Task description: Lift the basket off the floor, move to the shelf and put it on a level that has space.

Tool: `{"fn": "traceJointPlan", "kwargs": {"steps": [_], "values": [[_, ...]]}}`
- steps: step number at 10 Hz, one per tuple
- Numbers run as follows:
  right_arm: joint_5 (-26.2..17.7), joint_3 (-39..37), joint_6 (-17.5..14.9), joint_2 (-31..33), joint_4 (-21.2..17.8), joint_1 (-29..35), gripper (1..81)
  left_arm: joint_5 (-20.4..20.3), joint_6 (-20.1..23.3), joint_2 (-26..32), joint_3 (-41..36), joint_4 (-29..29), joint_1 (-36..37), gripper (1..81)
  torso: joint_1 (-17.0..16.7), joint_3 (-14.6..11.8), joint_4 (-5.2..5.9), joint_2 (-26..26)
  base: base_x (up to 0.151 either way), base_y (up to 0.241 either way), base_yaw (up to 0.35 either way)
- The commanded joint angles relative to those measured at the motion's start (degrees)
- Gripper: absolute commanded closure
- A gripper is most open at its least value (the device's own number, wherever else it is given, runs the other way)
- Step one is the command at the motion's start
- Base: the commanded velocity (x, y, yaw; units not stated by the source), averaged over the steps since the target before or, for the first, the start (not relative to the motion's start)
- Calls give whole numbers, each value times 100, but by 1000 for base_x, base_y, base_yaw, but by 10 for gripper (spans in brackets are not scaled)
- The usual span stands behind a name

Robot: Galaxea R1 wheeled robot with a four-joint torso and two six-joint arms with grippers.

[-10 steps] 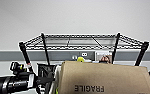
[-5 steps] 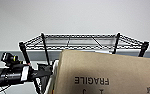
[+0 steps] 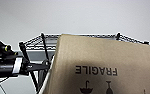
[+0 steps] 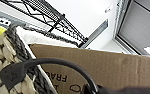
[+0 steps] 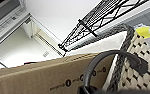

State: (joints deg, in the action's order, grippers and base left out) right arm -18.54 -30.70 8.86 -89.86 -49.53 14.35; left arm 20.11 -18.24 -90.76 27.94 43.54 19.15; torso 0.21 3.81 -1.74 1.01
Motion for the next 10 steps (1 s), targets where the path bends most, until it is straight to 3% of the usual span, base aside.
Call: {"fn": "traceJointPlan", "kwargs": {"steps": [1,4,10], "values": [[-211,-419,545,-52,-189,1187,811,167,-584,-66,466,137,1261,811,0,0,0,0,0,0,0],[-457,-752,968,-272,-127,1750,811,476,-831,-259,897,154,1657,811,0,0,0,0,0,0,0],[-633,-1912,1047,-1247,-109,1944,811,704,-883,-1164,2056,110,1737,811,-2,0,0,0,0,0,0]]}}
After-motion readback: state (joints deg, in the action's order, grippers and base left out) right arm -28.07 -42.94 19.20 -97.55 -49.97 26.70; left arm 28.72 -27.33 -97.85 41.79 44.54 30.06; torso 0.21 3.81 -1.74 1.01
